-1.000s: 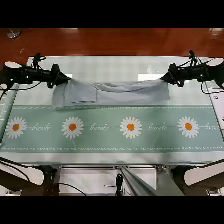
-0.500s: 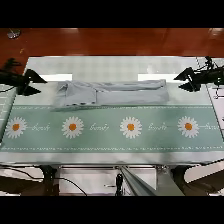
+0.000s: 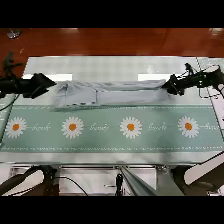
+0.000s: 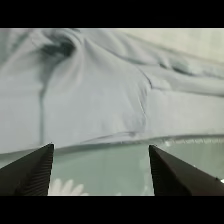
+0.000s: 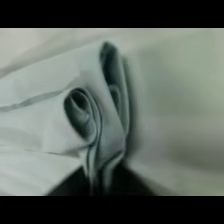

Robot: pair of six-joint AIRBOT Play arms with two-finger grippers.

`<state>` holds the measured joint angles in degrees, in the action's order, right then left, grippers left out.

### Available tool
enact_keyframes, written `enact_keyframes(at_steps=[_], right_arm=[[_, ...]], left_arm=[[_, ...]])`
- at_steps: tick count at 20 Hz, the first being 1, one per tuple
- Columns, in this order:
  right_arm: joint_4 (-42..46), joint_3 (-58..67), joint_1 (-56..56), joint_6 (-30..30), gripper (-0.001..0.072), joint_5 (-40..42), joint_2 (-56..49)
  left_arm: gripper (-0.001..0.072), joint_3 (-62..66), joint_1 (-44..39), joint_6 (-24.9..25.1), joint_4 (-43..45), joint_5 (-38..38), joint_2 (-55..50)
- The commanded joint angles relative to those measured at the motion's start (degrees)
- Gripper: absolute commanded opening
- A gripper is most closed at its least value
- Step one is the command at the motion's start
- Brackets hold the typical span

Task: Fold the shirts.

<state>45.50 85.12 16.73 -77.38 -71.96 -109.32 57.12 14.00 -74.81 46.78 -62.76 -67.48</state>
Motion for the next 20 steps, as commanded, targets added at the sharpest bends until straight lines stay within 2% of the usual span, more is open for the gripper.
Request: enact_keyframes(at_steps=[1, 2, 3, 6, 7, 8, 10, 15, 18, 20], right_arm=[[-2.08, 0.68, -2.95, 2.32, 0.0038, 0.31, 0.59], [-1.14, 0.81, -2.91, 3.32, 0.0038, -0.26, 2.21], [0.9, 0.81, -2.51, 3.37, 0.0038, -1.07, 4.28], [13.14, -0.66, -2.08, 3.37, 0.0038, -8.52, 13.79], [16.61, -3.67, -1.62, 3.58, 0.0037, -8.87, 18.64], [17.62, -7.34, -0.79, 3.58, 0.0038, -7.87, 23.56], [16.61, -15.32, 1.27, 3.69, 0.0037, -7.23, 34.51], [13.11, -25.97, 2.49, 1.36, 0.0038, -8.26, 55.93], [7.52, -26.4, 2.45, 0.9, 0.0038, -10.95, 63.23], [7.89, -26.4, 2.45, 0.92, 0.0038, -10.99, 65.9]], left_arm=[[0.0464, -1.95, -7.61, 1.09, -3.15, 2.4, -0.28], [0.003, -1.29, -9.9, 3.06, -4.5, 0.68, -1.57], [0.002, -0.7, -12.85, 5.03, -5.53, 0.09, -2.47], [0.0019, 1.05, -23.54, 5.07, -4.92, 4.81, -4.63], [0.0018, 2.54, -26.71, 3.15, -1.86, 6.64, -5.97], [0.0018, 5.05, -30.25, -1.57, 4.5, 7.61, -7.96], [0.0018, 11.47, -36.41, -10.1, 14.27, 7.74, -13.11], [0.0018, 32.52, -47.17, -15.93, 15.13, 7.69, -30.69], [0.0018, 42.82, -52.83, -17.57, 12.09, 6.54, -39.85], [0.0018, 46.03, -56.17, -17.7, 7.69, 6.56, -44.06]])
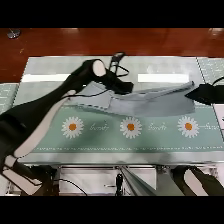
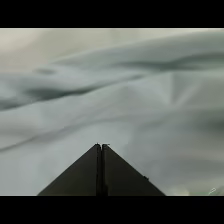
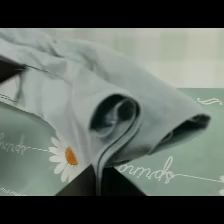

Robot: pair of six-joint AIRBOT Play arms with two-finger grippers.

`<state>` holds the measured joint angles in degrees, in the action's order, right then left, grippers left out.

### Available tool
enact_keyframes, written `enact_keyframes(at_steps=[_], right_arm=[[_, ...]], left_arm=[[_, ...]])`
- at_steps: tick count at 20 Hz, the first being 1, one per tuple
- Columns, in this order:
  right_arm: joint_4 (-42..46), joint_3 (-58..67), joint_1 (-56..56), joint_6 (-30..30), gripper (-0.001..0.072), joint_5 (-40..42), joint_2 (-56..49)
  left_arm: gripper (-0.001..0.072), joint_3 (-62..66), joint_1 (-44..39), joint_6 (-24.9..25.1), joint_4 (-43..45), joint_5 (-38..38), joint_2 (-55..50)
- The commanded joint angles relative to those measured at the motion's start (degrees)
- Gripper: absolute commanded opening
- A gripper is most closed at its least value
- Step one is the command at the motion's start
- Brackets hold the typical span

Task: Fold the shirts.

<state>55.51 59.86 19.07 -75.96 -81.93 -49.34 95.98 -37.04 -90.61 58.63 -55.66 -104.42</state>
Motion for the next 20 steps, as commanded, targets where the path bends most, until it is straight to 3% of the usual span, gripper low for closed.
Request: enact_keyframes(at_steps=[1, 6, 9, 13, 17, 20], right_arm=[[-2.23, -1.14, 0.11, -0.76, 0.0037, -0.98, 6.38], [-3.13, -1.14, 0.11, -0.85, 0.0037, 0.07, 6.4], [-2.8, -1.14, 0.11, -1.01, 0.0037, 0.35, 6.4], [-3.04, -1.11, -2.93, -3.48, 0.0037, 4.0, 6.23], [-3.13, 1.07, -19.04, -7.78, 0.0037, 13.16, 0.11], [-3.13, 10.38, -29.94, -9.79, 0.0037, 18.56, -10.38]], left_arm=[[0.0018, 7.5, -6.78, -1.9, -7.34, -0.17, -8.55], [0.0019, 7.5, -13.73, -1.31, -14.36, -1.2, -12.68], [0.0019, 8.79, -10.75, 2.16, -14.56, -4.09, -11.54], [0.0019, 9.27, 1.44, 0.74, -4.5, -12.81, -3.89], [0.002, 8.59, 17.59, 1.01, 5.92, -21.75, 9.31], [0.002, 4.22, 30.34, 6.25, 5.99, -23.87, 21.9]])
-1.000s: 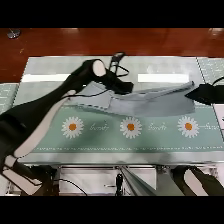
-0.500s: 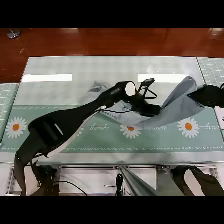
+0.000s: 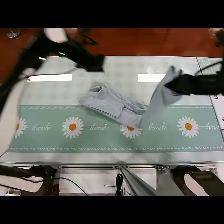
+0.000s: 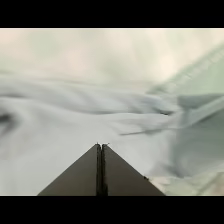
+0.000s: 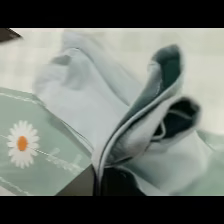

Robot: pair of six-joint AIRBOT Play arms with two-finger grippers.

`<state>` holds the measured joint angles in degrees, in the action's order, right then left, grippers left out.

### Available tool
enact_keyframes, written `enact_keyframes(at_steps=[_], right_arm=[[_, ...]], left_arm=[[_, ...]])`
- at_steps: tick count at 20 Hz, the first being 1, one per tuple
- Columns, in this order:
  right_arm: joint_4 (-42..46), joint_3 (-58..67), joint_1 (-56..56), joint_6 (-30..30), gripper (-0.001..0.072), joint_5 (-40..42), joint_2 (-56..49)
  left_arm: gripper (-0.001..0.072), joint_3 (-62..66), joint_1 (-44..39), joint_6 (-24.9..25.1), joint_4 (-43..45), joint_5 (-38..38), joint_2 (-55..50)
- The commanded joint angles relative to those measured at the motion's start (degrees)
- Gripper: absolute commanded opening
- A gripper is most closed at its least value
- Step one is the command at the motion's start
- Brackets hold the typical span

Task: Fold the shirts.

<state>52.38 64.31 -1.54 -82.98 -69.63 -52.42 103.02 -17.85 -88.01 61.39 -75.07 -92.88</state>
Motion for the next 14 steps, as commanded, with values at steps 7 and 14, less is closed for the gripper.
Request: enact_keyframes(at_steps=[7, 14], right_arm=[[-0.9, 28.2, -26.29, -7.76, 0.0038, 14.86, -40.3], [-6.51, 40.76, -30.12, -10.6, 0.0042, 15.58, -58.38]], left_arm=[[0.002, -25.24, 24.11, 6.01, 3.21, 2.14, 37.99], [0.0021, -42.77, 22.25, 6.16, 2.47, 3.1, 47.34]])
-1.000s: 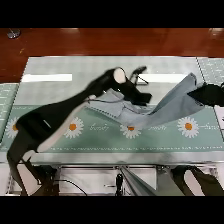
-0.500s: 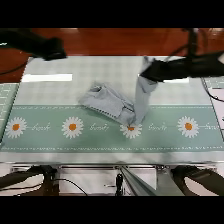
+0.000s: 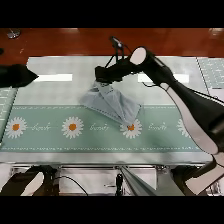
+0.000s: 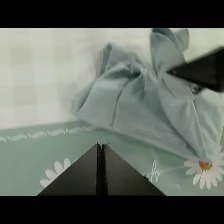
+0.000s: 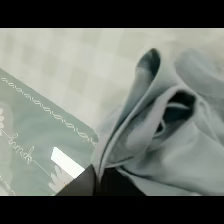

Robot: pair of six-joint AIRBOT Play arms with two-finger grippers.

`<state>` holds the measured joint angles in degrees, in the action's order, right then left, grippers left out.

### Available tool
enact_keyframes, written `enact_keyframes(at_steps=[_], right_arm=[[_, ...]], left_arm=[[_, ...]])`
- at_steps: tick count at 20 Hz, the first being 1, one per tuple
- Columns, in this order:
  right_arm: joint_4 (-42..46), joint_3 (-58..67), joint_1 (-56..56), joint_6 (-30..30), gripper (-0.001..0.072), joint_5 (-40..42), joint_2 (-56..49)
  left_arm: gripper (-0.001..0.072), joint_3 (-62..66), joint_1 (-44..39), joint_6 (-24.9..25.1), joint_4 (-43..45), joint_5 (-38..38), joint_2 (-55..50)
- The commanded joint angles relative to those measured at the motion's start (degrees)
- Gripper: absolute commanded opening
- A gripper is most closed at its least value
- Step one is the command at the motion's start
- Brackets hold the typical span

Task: Fold the shirts.

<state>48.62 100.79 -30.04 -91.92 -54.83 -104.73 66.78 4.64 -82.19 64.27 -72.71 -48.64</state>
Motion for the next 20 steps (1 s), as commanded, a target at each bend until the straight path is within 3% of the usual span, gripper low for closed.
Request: enact_keyframes(at_steps=[1, 2, 6, 8, 10, 11, 13, 15, 16, 17, 18, 20], right_arm=[[-4.28, 4.37, -1.95, -1.97, 0.0248, 0.33, -6.58], [-6.19, 4.37, -1.86, -0.7, 0.0643, -2.1, -6.64], [-4.57, 4.85, 5.29, 2.34, 0.0618, -22.43, -1.05], [6.32, 4.83, 11.28, 1.95, 0.0618, -31.95, 5.9], [24.96, 1.44, 16.65, -1.99, 0.0619, -34.73, 16.24], [31.12, -3.41, 18.86, -3.89, 0.0619, -32.26, 22.08], [36.5, -21.29, 22.88, -9.97, 0.0619, -19.76, 35.87], [34.45, -43.67, 24.94, -19.89, 0.0618, -5.09, 48.61], [30.47, -54.62, 24.92, -24.15, 0.0618, 2.75, 53.35], [21.62, -63.67, 24.92, -24.7, 0.0618, 9.27, 55.91], [12.59, -69.53, 24.92, -21.88, 0.0617, 13.09, 56.13], [-3.58, -73.94, 24.94, -7.06, 0.0617, 14.8, 51.39]], left_arm=[[0.0021, -8.63, -0.61, 0.57, -0.37, 1.62, 3.04], [0.0021, -10.73, -0.76, 0.57, -0.37, 3.63, 3.02], [0.0021, -15.41, -0.07, 0.55, 0.33, 10.58, 0.5], [0.002, -15.41, 1.44, 0.57, 0.33, 10.58, -1.18], [0.0021, -15.45, 3.06, 0.55, 0.33, 10.27, -1.84], [0.0021, -15.45, 3.52, 0.57, 0.35, 9.86, -1.86], [0.0021, -15.63, 3.43, 0.57, 0.26, 8.26, -1.81], [0.002, -17.38, 2.14, 0.55, 0.22, 8.15, -1.4], [0.0021, -18.75, 1.03, 0.55, -0.07, 8.22, -1.38], [0.002, -20.28, -0.2, 0.55, -0.46, 8.57, -1.42], [0.0021, -21.86, -1.53, 0.55, -0.83, 9.33, -1.49], [0.0021, -25.2, -4.17, 0.5, -2.32, 12.2, -1.49]])
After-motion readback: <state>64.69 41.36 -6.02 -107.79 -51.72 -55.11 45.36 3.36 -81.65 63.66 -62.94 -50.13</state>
